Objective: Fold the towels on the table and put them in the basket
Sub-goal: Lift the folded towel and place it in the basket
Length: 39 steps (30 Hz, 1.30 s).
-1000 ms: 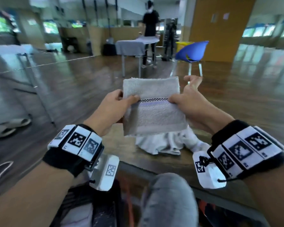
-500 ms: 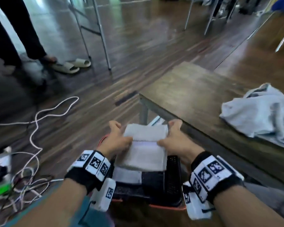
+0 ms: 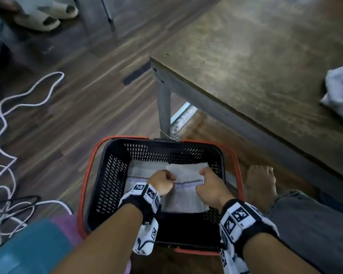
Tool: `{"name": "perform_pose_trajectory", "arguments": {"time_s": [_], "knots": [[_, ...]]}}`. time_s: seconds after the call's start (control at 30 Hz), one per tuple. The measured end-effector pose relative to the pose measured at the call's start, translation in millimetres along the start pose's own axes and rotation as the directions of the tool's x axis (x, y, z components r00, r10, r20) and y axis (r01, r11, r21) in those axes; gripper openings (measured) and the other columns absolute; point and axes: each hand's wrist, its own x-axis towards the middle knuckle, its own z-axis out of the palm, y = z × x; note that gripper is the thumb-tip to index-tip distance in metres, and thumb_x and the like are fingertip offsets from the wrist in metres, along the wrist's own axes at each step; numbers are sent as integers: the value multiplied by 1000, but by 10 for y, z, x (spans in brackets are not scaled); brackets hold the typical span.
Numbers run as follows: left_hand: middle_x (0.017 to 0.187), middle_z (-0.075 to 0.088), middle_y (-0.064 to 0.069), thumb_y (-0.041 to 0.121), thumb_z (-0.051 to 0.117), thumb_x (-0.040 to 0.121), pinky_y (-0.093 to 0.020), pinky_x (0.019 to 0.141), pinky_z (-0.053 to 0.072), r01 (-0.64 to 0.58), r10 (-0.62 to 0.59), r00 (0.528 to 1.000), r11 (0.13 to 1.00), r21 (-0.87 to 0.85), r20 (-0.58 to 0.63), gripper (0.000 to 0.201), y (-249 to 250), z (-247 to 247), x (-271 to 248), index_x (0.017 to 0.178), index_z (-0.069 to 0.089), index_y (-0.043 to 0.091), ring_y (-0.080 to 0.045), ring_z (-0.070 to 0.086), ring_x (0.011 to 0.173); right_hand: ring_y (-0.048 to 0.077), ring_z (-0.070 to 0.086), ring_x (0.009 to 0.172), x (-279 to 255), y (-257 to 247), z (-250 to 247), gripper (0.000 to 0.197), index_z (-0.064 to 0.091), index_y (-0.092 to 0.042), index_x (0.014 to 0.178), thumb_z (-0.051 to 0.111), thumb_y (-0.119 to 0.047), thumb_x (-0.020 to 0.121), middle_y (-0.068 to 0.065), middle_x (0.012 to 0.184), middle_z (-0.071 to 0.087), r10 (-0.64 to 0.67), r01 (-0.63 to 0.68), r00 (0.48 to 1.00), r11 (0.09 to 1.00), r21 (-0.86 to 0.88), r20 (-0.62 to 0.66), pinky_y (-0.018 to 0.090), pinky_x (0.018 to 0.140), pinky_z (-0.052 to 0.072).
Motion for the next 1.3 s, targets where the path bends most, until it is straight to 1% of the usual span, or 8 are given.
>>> {"name": "perform_pose_trajectory", "arguments": {"time_s": [0.17,0.3,0.47,0.6,0.77,0.93,1.07,1.3], "knots": [[98,70,-16,-5,51,90,-40,64,49,91,-91,989,996,0,116,38,28,71,318,125,64,3,-33,66,77,25,58,86,241,31,28,73,14,-13,161,49,-8,97,14,127,53,55,-61,994,996,60,97,30,67,48],[92,63,-18,-5,53,89,-35,69,44,129,-128,985,992,0,115,35,-3,99,397,123,63,-1,-26,56,69,35,59,118,311,43,96,57,32,-6,152,49,-9,97,20,137,55,101,-101,992,995,-7,74,36,90,50],[102,71,-27,3,54,92,-49,85,59,49,-55,997,992,119,47,27,13,80,368,110,68,-10,-33,68,86,24,62,96,306,145,258,25,62,-10,120,46,-16,102,9,109,62,167,-160,961,986,-48,221,26,79,43],[89,61,-17,-4,54,92,-40,77,51,30,-30,1000,999,42,6,25,12,95,340,112,66,-11,-26,57,78,31,43,140,260,241,388,61,22,-4,157,43,-26,104,15,160,34,244,-225,929,969,-100,280,29,101,41],[88,59,-12,1,55,91,-27,62,45,63,-64,998,997,35,11,25,16,71,211,114,63,-1,-21,54,65,32,26,151,208,244,409,70,8,-7,161,43,-30,104,12,169,14,197,-183,940,980,-77,278,33,118,31],[85,65,-3,20,54,97,-26,56,54,94,-94,995,994,52,-16,22,249,-90,-51,113,65,12,-16,62,70,31,53,127,74,-57,199,49,43,-9,146,47,-28,101,14,145,51,32,-21,981,998,-57,194,29,94,43],[112,71,-20,14,46,100,-24,56,51,76,-84,995,985,157,46,32,584,-283,-496,119,65,-4,-21,65,70,24,51,96,-299,-447,-69,21,58,-12,97,47,-30,102,10,96,54,-86,95,978,995,-40,191,35,81,45],[85,68,-9,25,48,102,-27,53,53,-35,-8,991,947,318,135,22,1696,-734,-1625,107,60,6,-24,71,61,25,68,81,-1697,-996,-1311,32,57,-12,129,44,-30,106,13,113,68,-203,215,966,974,-66,160,40,74,59]]}}
